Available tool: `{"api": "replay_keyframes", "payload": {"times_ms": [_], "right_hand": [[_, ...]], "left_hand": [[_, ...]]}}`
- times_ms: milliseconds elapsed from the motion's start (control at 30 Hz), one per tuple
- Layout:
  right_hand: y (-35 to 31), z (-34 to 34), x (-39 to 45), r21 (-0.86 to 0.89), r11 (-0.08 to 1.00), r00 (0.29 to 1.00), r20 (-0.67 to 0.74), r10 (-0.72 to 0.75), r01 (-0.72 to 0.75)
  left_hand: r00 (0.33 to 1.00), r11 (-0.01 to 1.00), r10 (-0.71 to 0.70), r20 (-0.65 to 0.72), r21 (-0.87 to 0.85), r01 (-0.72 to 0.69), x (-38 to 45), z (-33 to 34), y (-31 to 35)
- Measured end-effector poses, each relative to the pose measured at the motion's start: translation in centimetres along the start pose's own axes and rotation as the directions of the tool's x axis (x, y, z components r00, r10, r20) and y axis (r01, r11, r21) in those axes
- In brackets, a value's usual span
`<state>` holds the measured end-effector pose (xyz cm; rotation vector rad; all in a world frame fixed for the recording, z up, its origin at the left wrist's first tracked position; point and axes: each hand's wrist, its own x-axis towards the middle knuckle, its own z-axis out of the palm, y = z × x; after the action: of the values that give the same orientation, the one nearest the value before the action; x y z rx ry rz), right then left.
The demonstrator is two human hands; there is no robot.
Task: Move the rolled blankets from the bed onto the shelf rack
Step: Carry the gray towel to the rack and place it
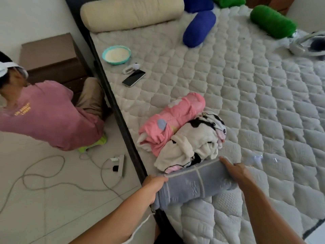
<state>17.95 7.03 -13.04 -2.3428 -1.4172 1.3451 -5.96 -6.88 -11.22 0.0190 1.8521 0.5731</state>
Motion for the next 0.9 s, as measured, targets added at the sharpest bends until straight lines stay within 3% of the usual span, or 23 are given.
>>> {"api": "replay_keyframes", "payload": {"times_ms": [100, 267, 433, 600, 767, 900], "right_hand": [[-0.3, 2.6, -3.3, 0.09, 0.996, 0.999, 0.032, -0.001, -0.001], [-2.5, 8.6, -10.4, 0.263, 0.961, 0.98, 0.197, 0.032, -0.084], [-6.4, 15.7, -19.0, 0.332, 0.943, 0.923, 0.369, -0.107, -0.024], [-10.5, 24.8, -27.6, 0.376, 0.921, 0.777, 0.548, -0.311, 0.103], [-13.6, 34.3, -37.5, 0.217, 0.943, 0.59, 0.738, -0.327, 0.252], [-15.1, 41.4, -43.3, 0.237, 0.913, 0.484, 0.788, -0.38, 0.331]], "left_hand": [[0.995, 0.998, 0.062, -0.081, 0.008, -0.062, -0.6, -4.3, -0.6], [0.968, 0.975, 0.132, -0.213, -0.149, -0.166, -1.9, -13.5, -3.3], [0.915, 0.921, 0.139, -0.378, -0.29, -0.26, -4.3, -24.9, -8.2], [0.83, 0.817, 0.12, -0.545, -0.42, -0.394, -7.2, -37.1, -15.4], [0.735, 0.667, 0.019, -0.677, -0.54, -0.514, -10.0, -49.0, -22.5], [0.69, 0.577, -0.107, -0.716, -0.61, -0.543, -11.0, -56.8, -26.8]]}}
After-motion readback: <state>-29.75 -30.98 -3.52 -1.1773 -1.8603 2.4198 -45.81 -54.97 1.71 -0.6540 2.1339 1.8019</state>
